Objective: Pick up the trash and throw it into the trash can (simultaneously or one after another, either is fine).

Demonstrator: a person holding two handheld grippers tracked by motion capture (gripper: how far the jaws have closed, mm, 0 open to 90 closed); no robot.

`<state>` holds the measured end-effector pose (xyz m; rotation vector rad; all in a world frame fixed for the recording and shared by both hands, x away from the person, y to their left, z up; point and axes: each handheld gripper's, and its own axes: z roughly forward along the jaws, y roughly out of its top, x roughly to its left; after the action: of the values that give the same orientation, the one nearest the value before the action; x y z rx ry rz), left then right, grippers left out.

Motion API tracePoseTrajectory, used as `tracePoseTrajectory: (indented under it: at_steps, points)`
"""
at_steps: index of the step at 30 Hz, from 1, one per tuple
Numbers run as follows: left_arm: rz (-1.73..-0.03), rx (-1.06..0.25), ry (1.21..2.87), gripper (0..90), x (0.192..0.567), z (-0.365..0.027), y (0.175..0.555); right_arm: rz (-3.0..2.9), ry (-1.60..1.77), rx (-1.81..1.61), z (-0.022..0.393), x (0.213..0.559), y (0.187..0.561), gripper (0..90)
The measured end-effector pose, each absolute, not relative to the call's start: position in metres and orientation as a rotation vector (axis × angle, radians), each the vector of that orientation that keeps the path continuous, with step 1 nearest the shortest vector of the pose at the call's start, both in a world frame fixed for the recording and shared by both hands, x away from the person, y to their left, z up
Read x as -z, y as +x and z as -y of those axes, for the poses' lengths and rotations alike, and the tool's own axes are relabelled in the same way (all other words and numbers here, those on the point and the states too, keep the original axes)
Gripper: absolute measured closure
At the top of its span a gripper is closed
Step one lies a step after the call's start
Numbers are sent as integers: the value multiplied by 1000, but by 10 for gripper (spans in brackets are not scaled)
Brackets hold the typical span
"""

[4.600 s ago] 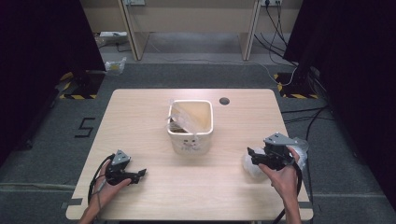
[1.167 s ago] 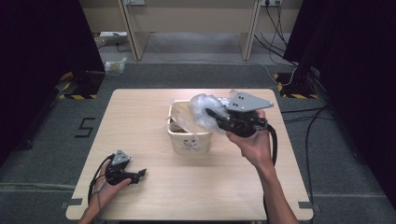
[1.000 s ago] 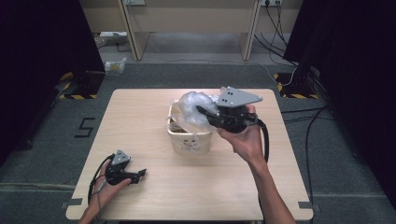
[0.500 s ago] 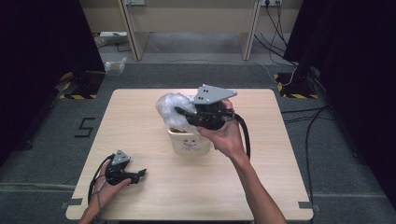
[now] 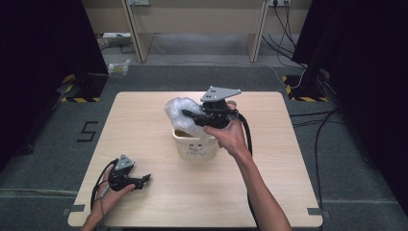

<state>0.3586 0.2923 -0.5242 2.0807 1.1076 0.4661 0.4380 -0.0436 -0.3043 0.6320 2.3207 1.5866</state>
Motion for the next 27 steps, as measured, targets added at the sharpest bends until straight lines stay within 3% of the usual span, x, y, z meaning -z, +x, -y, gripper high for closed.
tracePoseTrajectory:
  at_steps: [15,27]
  points:
    - [-1107,-468,2080,116,524,-292,359,-2386,843,-1635,57,349,479,785]
    - [-1109,-466,2078,116,524,-292,359,-2478,954,-1343,55,384,498,778]
